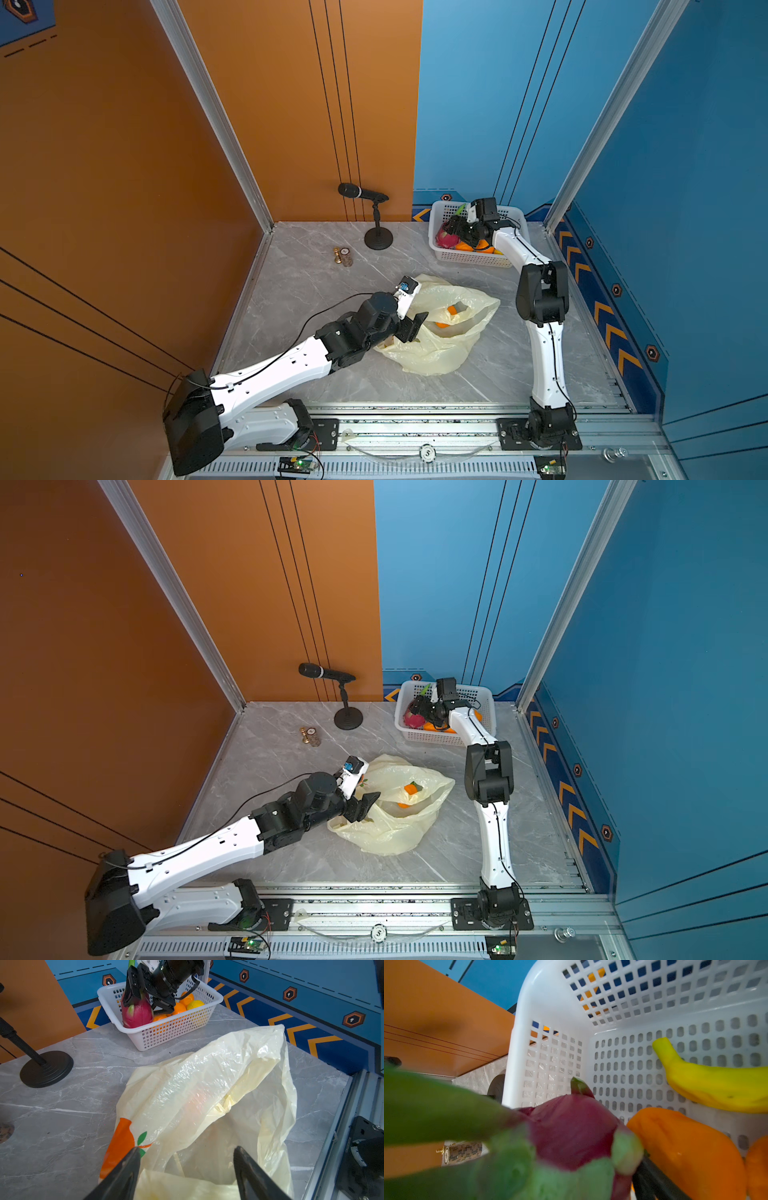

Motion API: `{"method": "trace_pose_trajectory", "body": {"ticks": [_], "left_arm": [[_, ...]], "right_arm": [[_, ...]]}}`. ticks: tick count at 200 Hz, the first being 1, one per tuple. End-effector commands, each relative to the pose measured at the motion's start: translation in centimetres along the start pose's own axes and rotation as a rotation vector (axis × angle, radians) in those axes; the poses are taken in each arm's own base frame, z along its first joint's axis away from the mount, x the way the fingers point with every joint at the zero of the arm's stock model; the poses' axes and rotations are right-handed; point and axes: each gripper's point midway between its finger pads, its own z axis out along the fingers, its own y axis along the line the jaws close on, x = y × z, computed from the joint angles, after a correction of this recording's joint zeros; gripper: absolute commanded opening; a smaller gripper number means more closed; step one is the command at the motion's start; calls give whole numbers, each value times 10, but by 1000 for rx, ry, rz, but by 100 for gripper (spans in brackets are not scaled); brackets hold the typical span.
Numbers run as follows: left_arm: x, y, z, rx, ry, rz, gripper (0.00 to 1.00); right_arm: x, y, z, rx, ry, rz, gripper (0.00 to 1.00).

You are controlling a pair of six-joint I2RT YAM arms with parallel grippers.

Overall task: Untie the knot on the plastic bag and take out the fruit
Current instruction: 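Carry the dragon fruit into the white basket with the right gripper and release, then return the right gripper to the bag while the left gripper reaches into the bag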

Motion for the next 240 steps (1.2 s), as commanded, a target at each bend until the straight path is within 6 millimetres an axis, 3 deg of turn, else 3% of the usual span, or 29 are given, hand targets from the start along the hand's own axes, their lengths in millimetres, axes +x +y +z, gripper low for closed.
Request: {"method": "trace_pose_trajectory", "body": {"ticks": [1,11,44,101,104,122,128,131,141,175,211,216,240], "left_arm": [[-13,-7,2,6,-22,3,72],[-10,-11,5,17,-8,2,72],[-5,-15,11,19,20,-7,72],[-24,-6,11,31,6,-190,72],[-25,-5,10,29,11,-197,72],[-23,9,11,-38,64,-235,72],[-9,17,12,-76,121,-243,71],[-18,19,10,-83,112,-253,70],[-15,27,10,-114,140,-279,68],[-3,35,10,-114,186,-331,58],[17,25,10,-63,250,-327,52],[34,26,10,-67,287,-325,52],[53,14,8,-23,327,-317,50]], "right_arm": [[-7,-5,-12,43,-7,49,93],[-10,-2,-18,39,-13,49,100],[-25,8,-46,35,-53,31,100],[-46,32,-116,23,-163,-19,100],[-50,40,-130,12,-185,-29,100],[-48,54,-162,-12,-225,-54,100],[-45,59,-173,-21,-236,-64,100],[-44,62,-179,-27,-242,-70,100],[-40,72,-200,-48,-263,-92,100],[6,87,-249,-84,-244,-149,99],[67,101,-293,-100,-222,-230,99],[78,105,-298,-110,-213,-250,98],[132,111,-315,-128,-144,-316,95]]}}
